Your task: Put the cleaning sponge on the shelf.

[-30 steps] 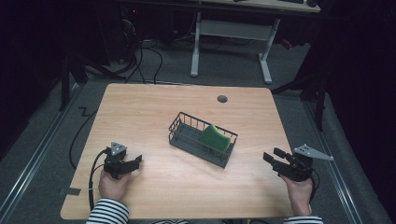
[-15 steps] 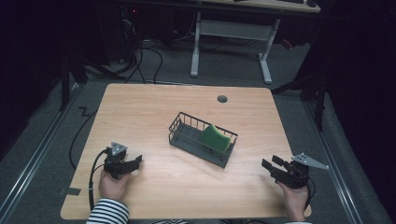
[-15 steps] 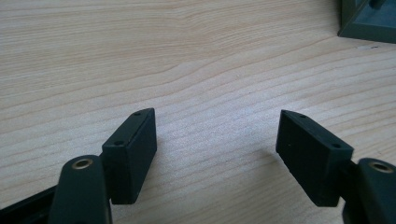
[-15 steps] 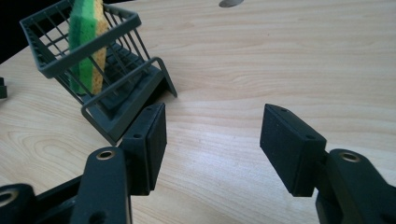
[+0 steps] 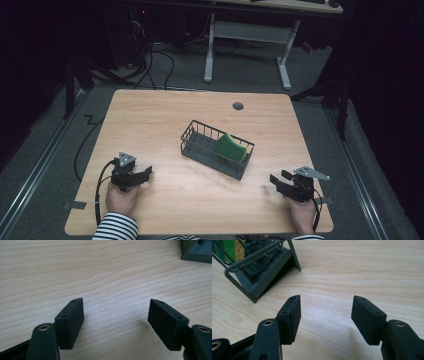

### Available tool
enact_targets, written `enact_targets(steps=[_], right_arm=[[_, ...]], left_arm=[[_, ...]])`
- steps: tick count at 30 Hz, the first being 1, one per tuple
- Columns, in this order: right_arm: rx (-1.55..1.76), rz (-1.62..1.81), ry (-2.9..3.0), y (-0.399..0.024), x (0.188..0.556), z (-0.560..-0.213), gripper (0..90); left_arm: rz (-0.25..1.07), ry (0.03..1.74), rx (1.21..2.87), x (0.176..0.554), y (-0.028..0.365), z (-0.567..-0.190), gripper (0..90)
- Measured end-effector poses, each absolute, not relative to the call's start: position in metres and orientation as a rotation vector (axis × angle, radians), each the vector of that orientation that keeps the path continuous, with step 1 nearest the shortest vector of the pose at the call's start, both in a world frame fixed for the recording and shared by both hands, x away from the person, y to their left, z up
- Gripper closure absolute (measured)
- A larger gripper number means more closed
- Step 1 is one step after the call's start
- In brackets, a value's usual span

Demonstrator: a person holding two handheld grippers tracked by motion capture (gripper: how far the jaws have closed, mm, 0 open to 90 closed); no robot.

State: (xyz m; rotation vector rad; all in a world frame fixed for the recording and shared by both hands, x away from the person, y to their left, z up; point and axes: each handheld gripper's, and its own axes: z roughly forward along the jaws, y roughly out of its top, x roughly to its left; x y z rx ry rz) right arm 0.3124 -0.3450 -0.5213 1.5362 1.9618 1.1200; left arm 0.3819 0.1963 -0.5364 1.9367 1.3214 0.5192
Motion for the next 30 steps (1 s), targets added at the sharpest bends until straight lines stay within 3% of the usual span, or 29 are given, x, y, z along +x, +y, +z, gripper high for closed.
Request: enact_targets(steps=[30], right_arm=[[1.47, 0.86, 2.036, -0.321, 0.321, -0.53, 35.1]], left_arm=[[0.513, 1.321, 1.932, 0.382, 0.197, -0.537, 29.4]])
